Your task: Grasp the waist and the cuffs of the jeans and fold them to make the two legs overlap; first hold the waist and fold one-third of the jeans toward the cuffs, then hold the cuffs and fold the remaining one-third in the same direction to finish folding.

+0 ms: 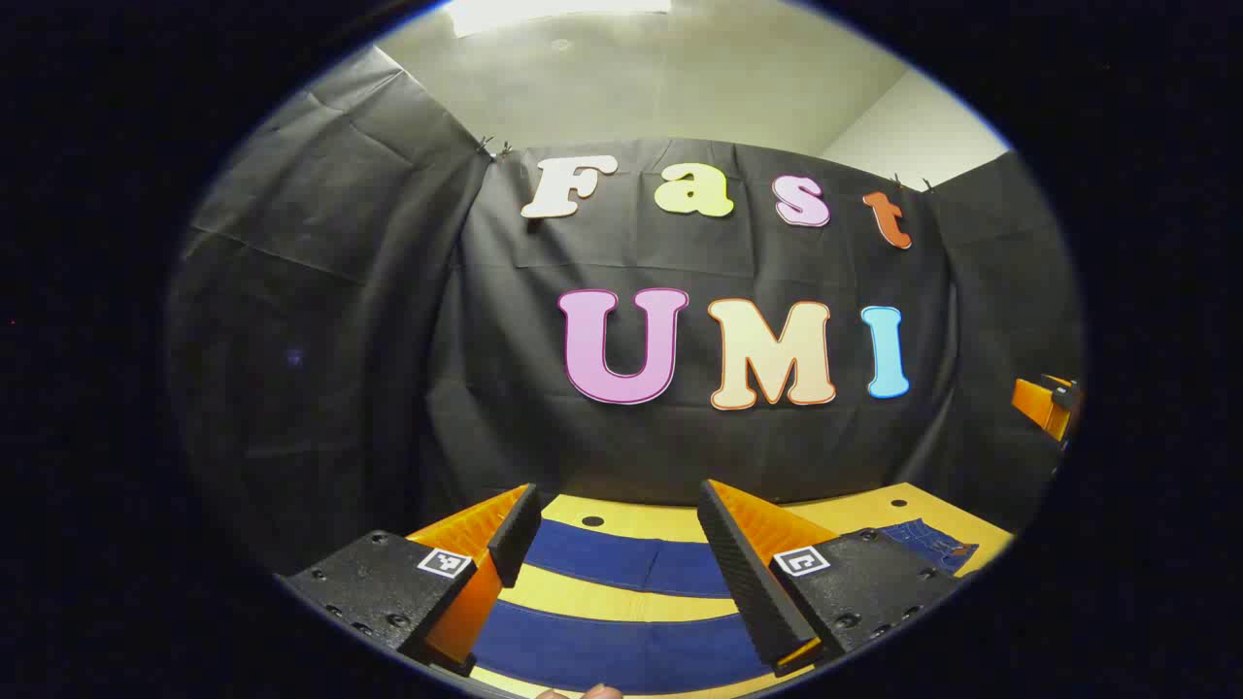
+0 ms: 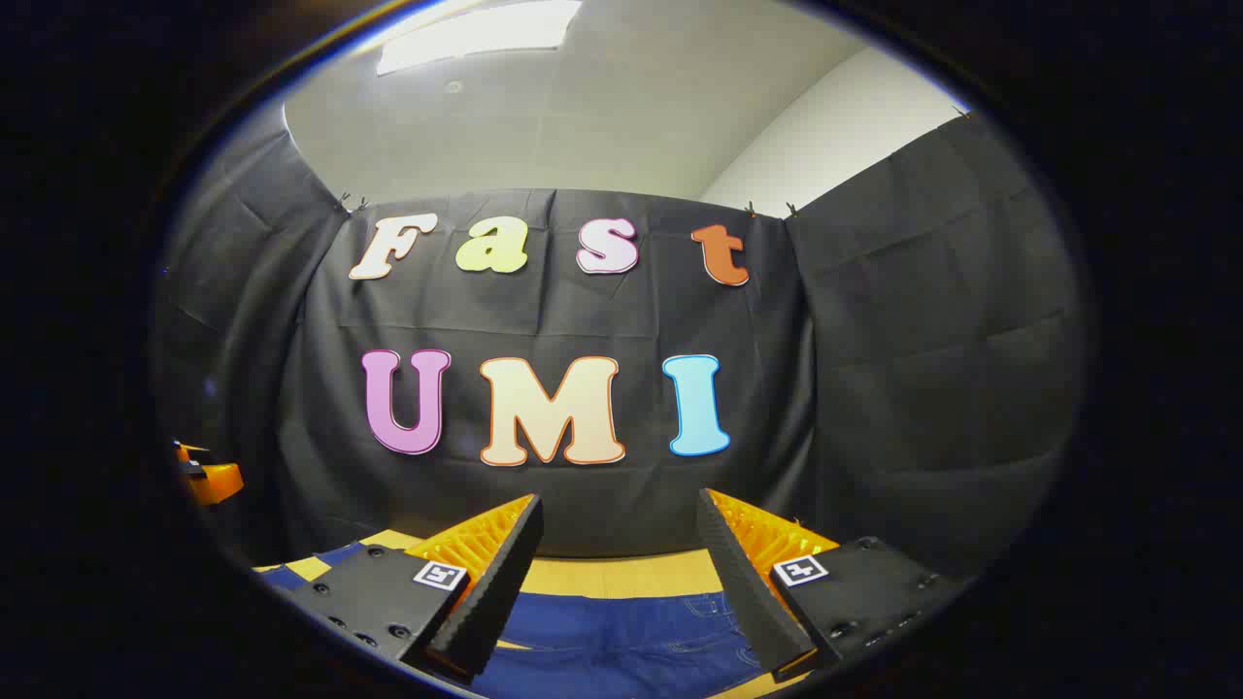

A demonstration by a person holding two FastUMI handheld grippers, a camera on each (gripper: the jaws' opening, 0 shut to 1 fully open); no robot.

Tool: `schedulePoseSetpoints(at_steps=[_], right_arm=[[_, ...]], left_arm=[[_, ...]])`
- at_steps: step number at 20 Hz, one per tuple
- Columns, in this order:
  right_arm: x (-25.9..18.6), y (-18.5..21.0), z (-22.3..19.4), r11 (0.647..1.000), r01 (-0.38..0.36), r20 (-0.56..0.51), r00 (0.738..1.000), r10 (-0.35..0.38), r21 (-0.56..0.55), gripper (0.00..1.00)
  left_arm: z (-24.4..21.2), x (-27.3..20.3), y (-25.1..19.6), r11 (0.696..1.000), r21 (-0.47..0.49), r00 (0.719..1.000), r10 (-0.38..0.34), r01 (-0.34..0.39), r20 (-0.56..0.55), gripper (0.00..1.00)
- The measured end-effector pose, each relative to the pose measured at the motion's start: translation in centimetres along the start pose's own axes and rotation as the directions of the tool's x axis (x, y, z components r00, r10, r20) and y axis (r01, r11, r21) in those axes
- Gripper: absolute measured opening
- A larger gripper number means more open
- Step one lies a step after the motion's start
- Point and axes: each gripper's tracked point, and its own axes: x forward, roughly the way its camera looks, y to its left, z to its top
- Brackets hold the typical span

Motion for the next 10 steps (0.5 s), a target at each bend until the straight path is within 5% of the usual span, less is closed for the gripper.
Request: schedulePoseSetpoints(at_steps=[10], right_arm=[[-0.81,-0.19,-0.11,1.000,0.004,0.003,1.000,-0.004,-0.015,0.96]], left_arm=[[-0.03,-0.82,0.39,0.999,0.036,1.000,-0.014,0.014,-0.008,0.98]])
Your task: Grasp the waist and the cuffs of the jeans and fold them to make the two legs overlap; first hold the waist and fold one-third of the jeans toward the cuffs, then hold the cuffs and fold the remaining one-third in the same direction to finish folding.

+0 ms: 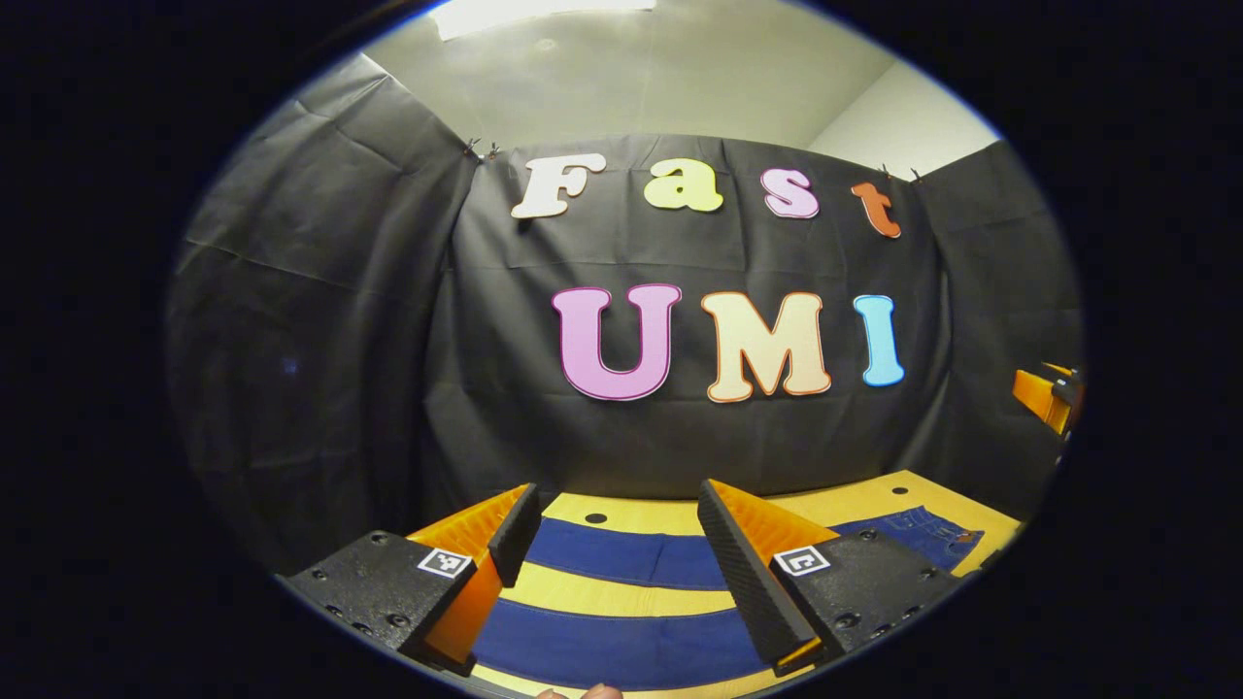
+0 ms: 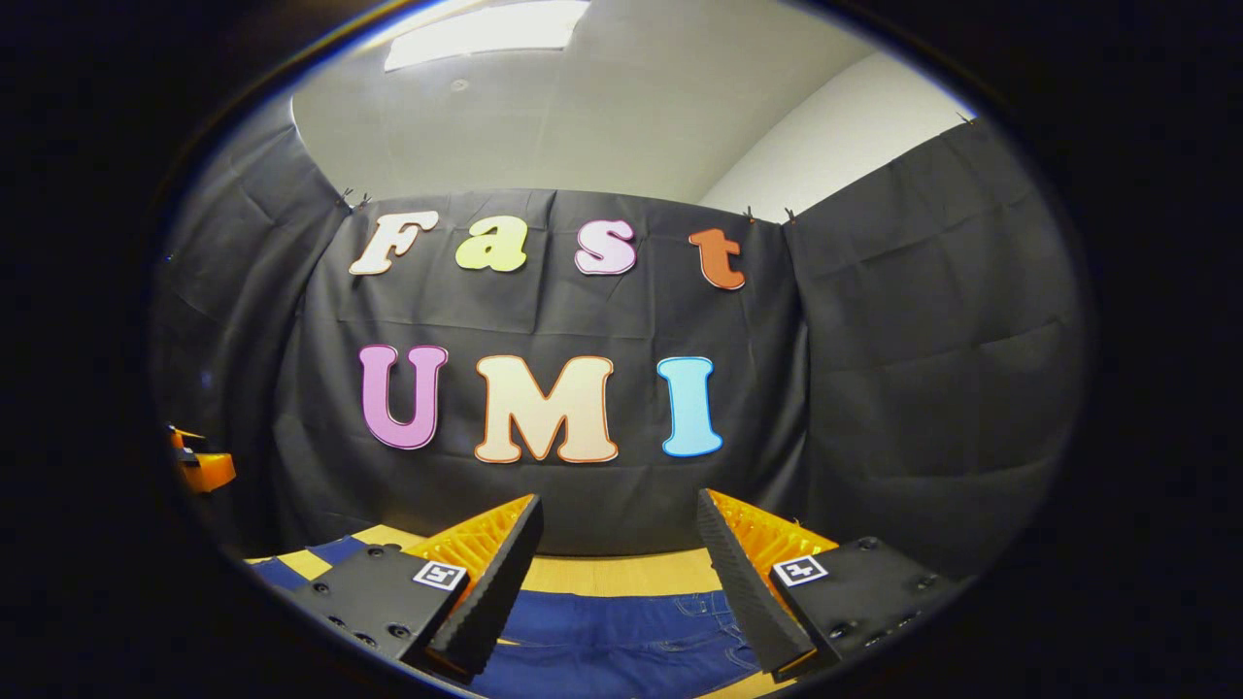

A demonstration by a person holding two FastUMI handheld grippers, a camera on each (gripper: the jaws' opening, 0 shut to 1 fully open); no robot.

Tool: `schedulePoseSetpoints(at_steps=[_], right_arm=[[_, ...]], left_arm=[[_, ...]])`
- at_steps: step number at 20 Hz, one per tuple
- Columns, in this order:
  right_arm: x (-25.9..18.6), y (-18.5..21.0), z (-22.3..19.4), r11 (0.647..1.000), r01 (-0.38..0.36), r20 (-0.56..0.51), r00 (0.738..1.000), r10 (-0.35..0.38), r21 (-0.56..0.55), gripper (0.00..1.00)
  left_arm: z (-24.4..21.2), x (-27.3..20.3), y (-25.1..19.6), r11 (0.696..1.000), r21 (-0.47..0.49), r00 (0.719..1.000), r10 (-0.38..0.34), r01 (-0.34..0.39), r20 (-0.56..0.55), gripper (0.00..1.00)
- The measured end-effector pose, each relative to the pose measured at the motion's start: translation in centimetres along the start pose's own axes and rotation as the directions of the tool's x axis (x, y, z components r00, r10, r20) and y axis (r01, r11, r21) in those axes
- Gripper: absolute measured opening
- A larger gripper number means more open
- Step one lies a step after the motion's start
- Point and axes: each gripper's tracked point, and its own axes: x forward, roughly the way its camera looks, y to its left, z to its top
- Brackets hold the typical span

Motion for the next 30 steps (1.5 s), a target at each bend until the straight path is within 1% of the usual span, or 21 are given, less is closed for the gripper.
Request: schedulePoseSetpoints(at_steps=[1,2,4,6,9,11,13,14,15,16,18,21,22,24,27,28,29,30], right_arm=[[0.0,0.3,0.0,1.000,-0.006,-0.001,1.000,0.006,0.001,0.96],[0.0,0.4,0.0,1.000,-0.008,-0.002,1.000,0.008,-0.001,0.99],[-0.1,0.7,-0.1,1.000,-0.011,-0.004,1.000,0.011,-0.006,0.98],[-0.3,1.1,-0.3,1.000,-0.018,-0.010,1.000,0.018,-0.003,0.96],[-0.8,1.5,-1.3,1.000,-0.028,-0.023,0.999,0.028,-0.012,0.96],[-1.4,1.7,-2.1,0.999,-0.029,-0.031,0.999,0.028,-0.021,0.98],[-2.1,1.6,-3.1,1.000,-0.024,-0.049,0.999,0.023,-0.017,0.98],[-2.3,1.6,-3.7,1.000,-0.020,-0.058,0.998,0.019,-0.015,0.98],[-2.6,1.5,-4.1,1.000,-0.015,-0.068,0.998,0.014,-0.015,0.98],[-2.9,1.3,-4.5,1.000,-0.009,-0.077,0.997,0.008,-0.017,0.98],[-3.3,0.8,-5.0,1.000,0.005,-0.090,0.996,-0.008,-0.027,0.98],[-4.0,-0.4,-5.1,0.998,0.037,-0.095,0.995,-0.041,-0.049,0.98],[-4.1,-0.8,-5.2,0.997,0.046,-0.098,0.994,-0.052,-0.057,1.00],[-4.4,-1.5,-5.7,0.995,0.064,-0.111,0.991,-0.071,-0.070,0.98],[-4.5,-2.0,-6.3,0.993,0.081,-0.133,0.987,-0.091,-0.080,0.98],[-4.6,-2.2,-6.4,0.993,0.084,-0.136,0.986,-0.095,-0.089,0.98],[-4.6,-2.3,-6.4,0.991,0.087,-0.137,0.986,-0.100,-0.099,1.00],[-4.5,-2.3,-6.6,0.990,0.087,-0.140,0.985,-0.102,-0.108,0.97]], left_arm=[[0.0,-0.1,0.2,1.000,0.003,1.000,0.000,0.000,0.002,0.97],[0.0,-0.1,0.3,1.000,0.004,1.000,0.001,-0.001,0.002,0.97],[-0.3,-0.4,0.5,1.000,0.006,1.000,-0.006,0.006,-0.003,0.97],[-1.2,-0.9,0.8,0.999,0.035,0.999,-0.029,0.029,-0.017,0.97],[-3.5,-1.5,1.3,0.989,0.111,0.993,-0.089,0.097,-0.072,0.97],[-5.5,-2.0,1.7,0.977,0.154,0.983,-0.131,0.150,-0.126,0.98],[-7.7,-2.6,2.2,0.955,0.215,0.967,-0.164,0.205,-0.194,0.94],[-8.7,-2.4,2.2,0.939,0.250,0.958,-0.180,0.234,-0.223,0.98],[-9.8,-2.4,2.4,0.918,0.291,0.947,-0.194,0.268,-0.258,0.94],[-11.2,-2.6,2.5,0.894,0.325,0.930,-0.211,0.309,-0.302,0.94],[-14.7,-4.6,3.0,0.851,0.353,0.886,-0.242,0.390,-0.396,0.94],[-19.0,-5.3,4.2,0.801,0.383,0.832,-0.238,0.460,-0.501,0.95],[-20.2,-5.5,4.5,0.780,0.401,0.816,-0.230,0.480,-0.530,0.95],[-22.7,-6.0,5.1,0.733,0.428,0.781,-0.222,0.529,-0.584,0.95],[-26.5,-6.8,4.8,0.675,0.428,0.716,-0.218,0.602,-0.663,0.95],[-27.7,-7.2,4.7,0.653,0.423,0.691,-0.218,0.628,-0.689,0.95],[-28.5,-7.5,4.7,0.629,0.428,0.675,-0.216,0.649,-0.705,0.95],[-29.2,-7.6,4.7,0.609,0.429,0.660,-0.216,0.667,-0.719,0.95]])
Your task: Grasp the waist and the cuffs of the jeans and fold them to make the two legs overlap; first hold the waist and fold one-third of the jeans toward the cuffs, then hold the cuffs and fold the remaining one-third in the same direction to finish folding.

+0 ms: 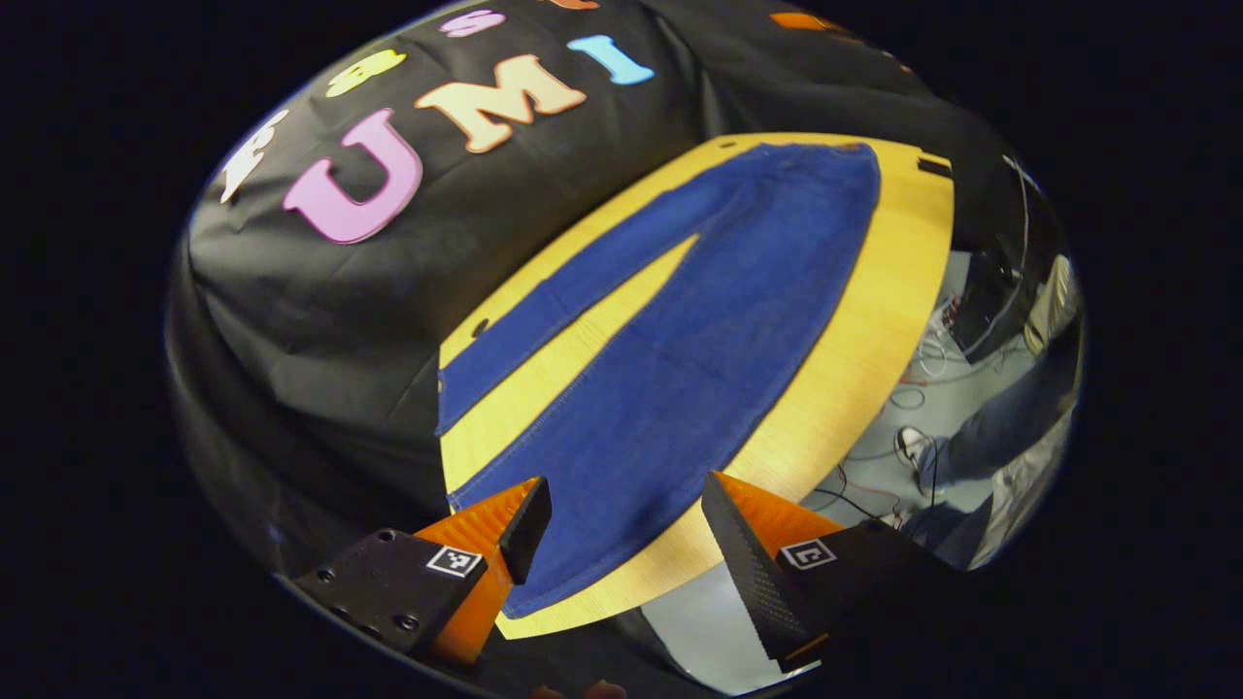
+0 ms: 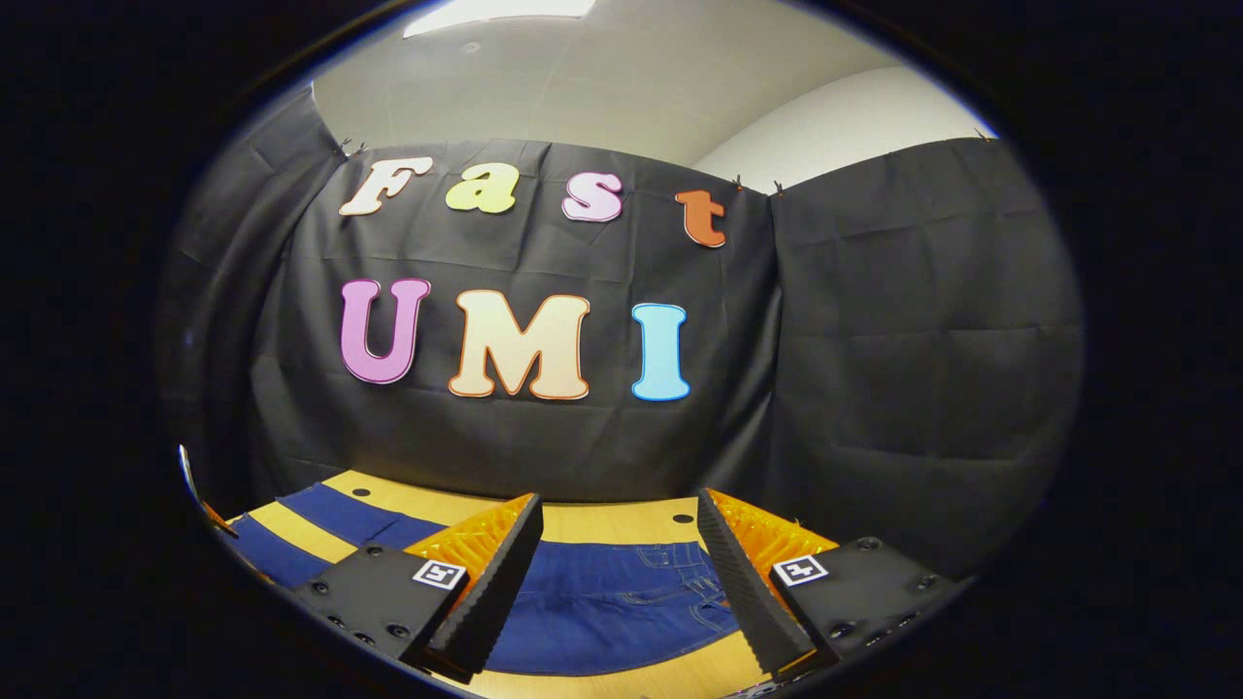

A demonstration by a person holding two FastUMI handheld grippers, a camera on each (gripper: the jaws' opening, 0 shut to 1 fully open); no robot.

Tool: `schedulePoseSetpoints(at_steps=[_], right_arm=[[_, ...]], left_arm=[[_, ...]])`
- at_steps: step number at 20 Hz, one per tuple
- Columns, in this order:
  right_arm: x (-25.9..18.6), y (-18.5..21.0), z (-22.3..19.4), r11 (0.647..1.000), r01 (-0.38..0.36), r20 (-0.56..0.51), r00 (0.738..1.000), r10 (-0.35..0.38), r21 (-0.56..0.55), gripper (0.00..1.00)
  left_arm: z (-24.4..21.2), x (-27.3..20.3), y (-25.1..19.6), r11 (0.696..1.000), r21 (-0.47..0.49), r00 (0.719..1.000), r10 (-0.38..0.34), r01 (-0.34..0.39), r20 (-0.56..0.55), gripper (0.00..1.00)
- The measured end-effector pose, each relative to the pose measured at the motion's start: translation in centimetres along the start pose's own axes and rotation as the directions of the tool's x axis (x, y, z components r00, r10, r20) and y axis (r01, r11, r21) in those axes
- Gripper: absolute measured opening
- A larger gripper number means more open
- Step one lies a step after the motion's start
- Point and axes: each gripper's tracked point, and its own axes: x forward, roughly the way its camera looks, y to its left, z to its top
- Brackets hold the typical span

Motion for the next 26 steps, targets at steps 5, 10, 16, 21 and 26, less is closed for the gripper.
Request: schedulePoseSetpoints(at_steps=[5,10,16,21,26], right_arm=[[0.0,-0.8,-0.4,0.999,0.022,-0.011,1.000,-0.022,-0.035,1.00],[-0.1,-2.0,-1.4,0.998,0.054,-0.030,0.998,-0.055,-0.041,1.00],[-0.1,-3.1,-2.0,0.996,0.077,-0.035,0.996,-0.078,-0.041,1.00],[0.2,-3.8,-3.0,0.996,0.087,-0.057,0.994,-0.089,-0.034,1.00],[1.0,-3.7,-4.8,0.996,0.044,-0.091,0.995,-0.051,-0.080,1.00]], left_arm=[[-2.7,2.2,-1.0,0.996,0.075,0.995,-0.047,0.053,-0.085,0.95],[-3.5,3.0,-1.9,0.980,0.148,0.985,-0.114,0.133,-0.128,0.95],[-2.0,5.5,-0.2,0.967,0.238,0.992,-0.068,0.093,-0.110,0.81],[-1.8,7.5,-0.3,0.951,0.285,0.988,-0.089,0.122,-0.125,0.73],[-2.4,7.3,-2.0,0.941,0.283,0.974,-0.137,0.186,-0.182,0.12]])
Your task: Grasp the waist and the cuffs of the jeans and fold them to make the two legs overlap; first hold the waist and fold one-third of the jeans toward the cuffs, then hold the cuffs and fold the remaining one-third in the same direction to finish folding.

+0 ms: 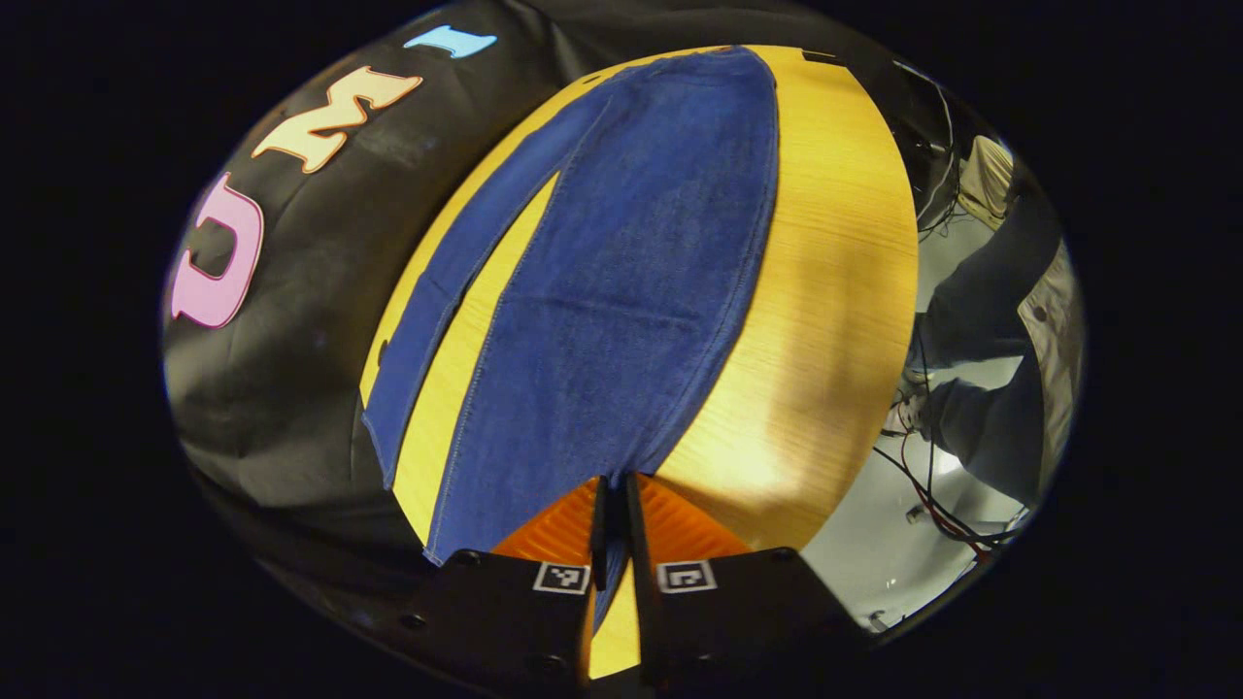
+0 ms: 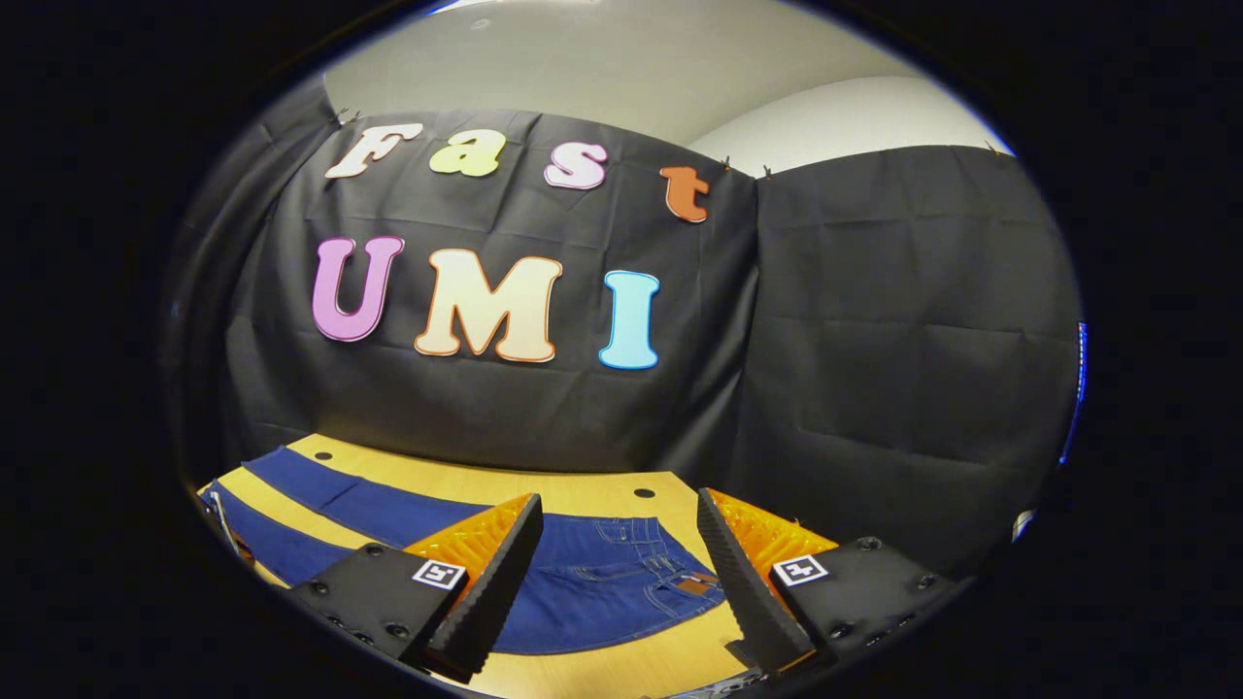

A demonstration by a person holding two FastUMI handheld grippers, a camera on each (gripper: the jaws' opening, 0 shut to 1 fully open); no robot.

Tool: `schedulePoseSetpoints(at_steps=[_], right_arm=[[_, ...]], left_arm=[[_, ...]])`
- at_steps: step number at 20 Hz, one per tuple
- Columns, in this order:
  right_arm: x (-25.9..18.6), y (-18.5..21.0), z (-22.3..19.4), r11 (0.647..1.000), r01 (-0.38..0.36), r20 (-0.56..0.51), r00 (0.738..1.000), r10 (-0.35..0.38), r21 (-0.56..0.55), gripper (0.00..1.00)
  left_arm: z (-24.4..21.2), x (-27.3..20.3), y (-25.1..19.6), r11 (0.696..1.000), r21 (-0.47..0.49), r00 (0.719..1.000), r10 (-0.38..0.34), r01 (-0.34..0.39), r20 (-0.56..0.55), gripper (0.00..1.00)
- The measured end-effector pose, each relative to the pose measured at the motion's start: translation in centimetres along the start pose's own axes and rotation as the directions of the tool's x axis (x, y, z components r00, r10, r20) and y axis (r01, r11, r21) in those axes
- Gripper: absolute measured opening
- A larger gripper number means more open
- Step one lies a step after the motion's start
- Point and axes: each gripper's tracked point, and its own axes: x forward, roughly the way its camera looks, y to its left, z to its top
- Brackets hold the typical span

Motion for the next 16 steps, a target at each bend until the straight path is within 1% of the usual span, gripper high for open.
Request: schedulePoseSetpoints(at_steps=[1,2,3,5,6,7,8,11,12,14,16], right_arm=[[0.5,0.2,-0.6,0.999,-0.022,-0.012,1.000,0.022,-0.027,1.00],[1.3,0.2,-1.4,0.997,-0.048,-0.026,0.999,0.046,-0.056,0.98],[2.0,0.2,-2.2,0.993,-0.077,-0.047,0.996,0.073,-0.087,0.99],[3.5,-0.1,-4.4,0.978,-0.135,-0.084,0.989,0.123,-0.158,1.00],[4.2,-0.5,-5.8,0.966,-0.164,-0.107,0.984,0.145,-0.200,0.99],[4.9,-0.8,-7.4,0.949,-0.190,-0.132,0.978,0.161,-0.253,1.00],[5.5,-1.5,-9.0,0.929,-0.212,-0.157,0.973,0.171,-0.302,0.99],[5.9,-2.6,-13.7,0.864,-0.287,-0.238,0.950,0.202,-0.413,1.00],[6.0,-2.9,-15.5,0.838,-0.312,-0.269,0.941,0.207,-0.448,0.99],[6.2,-3.6,-19.0,0.767,-0.367,-0.336,0.919,0.209,-0.526,0.99],[6.1,-4.1,-21.7,0.678,-0.411,-0.377,0.903,0.208,-0.609,0.99]], left_arm=[[-0.1,0.1,0.2,1.000,0.004,1.000,0.020,-0.020,-0.007,0.04],[-0.7,0.7,0.3,0.999,-0.001,0.999,0.032,-0.032,-0.007,0.02],[0.0,0.1,0.3,0.999,-0.004,0.999,0.040,-0.040,-0.005,0.00],[0.2,0.1,0.2,0.999,-0.026,0.999,0.042,-0.042,-0.008,0.00],[0.0,0.1,0.1,0.998,-0.053,0.999,0.044,-0.045,-0.023,0.00],[0.0,0.0,0.0,0.997,-0.067,0.999,0.043,-0.045,-0.027,0.00],[0.1,0.1,0.0,0.997,-0.067,0.999,0.039,-0.041,-0.038,0.00],[0.0,0.2,0.1,0.998,-0.059,0.998,0.019,-0.023,-0.059,0.00],[0.0,0.3,0.1,0.998,-0.062,0.998,0.011,-0.015,-0.064,0.00],[0.0,0.3,0.2,0.997,-0.078,0.997,0.005,-0.010,-0.071,0.00],[0.0,0.4,0.3,0.997,-0.082,0.997,0.004,-0.011,-0.080,0.00]])
